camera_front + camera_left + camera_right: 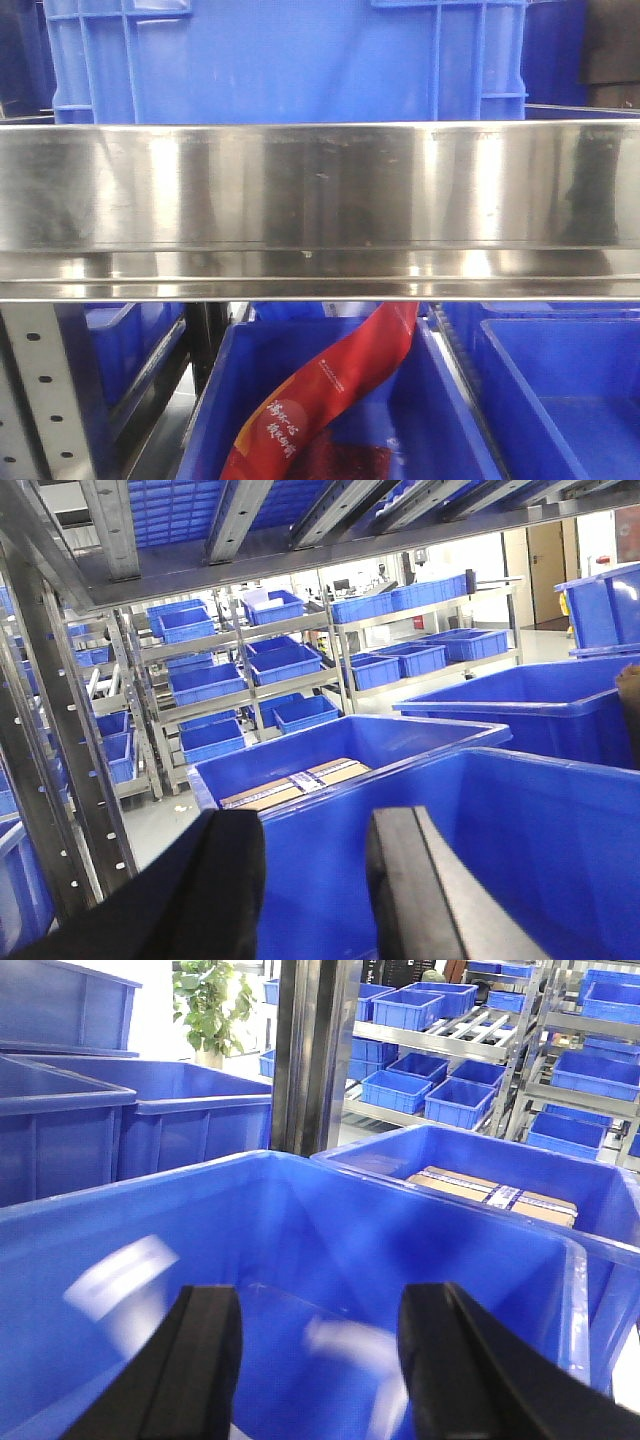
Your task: Grab PVC pipe and place in blue bin
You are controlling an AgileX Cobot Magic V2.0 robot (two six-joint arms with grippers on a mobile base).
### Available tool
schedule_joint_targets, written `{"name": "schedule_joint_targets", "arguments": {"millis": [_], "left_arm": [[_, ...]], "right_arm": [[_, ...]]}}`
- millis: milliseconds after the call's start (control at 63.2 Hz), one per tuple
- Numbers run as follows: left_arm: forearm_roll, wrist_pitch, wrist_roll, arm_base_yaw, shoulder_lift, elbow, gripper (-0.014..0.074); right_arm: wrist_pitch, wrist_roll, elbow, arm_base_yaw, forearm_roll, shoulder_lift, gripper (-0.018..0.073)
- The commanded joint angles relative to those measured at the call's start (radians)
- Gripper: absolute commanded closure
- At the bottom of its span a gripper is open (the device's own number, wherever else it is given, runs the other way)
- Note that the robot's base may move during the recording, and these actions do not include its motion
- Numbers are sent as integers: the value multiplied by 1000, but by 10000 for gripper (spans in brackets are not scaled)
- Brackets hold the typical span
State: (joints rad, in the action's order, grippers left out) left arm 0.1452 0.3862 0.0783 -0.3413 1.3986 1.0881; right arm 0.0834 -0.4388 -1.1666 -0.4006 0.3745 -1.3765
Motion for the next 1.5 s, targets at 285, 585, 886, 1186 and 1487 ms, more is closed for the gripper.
{"name": "schedule_joint_targets", "arguments": {"millis": [285, 585, 886, 1186, 1487], "left_arm": [[-2, -96, -1, -20, -98, 9, 709], [-12, -198, -1, -20, -227, 8, 707], [-6, -331, -1, -13, -381, 0, 707], [-2, -488, -1, 37, -515, -1, 707], [9, -540, -1, 39, -685, -114, 707]], "right_arm": [[-45, -5, -9, -1, -5, 100, 698], [-91, -5, -5, -1, -5, 194, 727], [-118, -5, 50, 22, -5, 323, 720], [-149, -5, 167, 110, -5, 509, 720], [-204, -5, 258, 190, -5, 658, 720]]}}
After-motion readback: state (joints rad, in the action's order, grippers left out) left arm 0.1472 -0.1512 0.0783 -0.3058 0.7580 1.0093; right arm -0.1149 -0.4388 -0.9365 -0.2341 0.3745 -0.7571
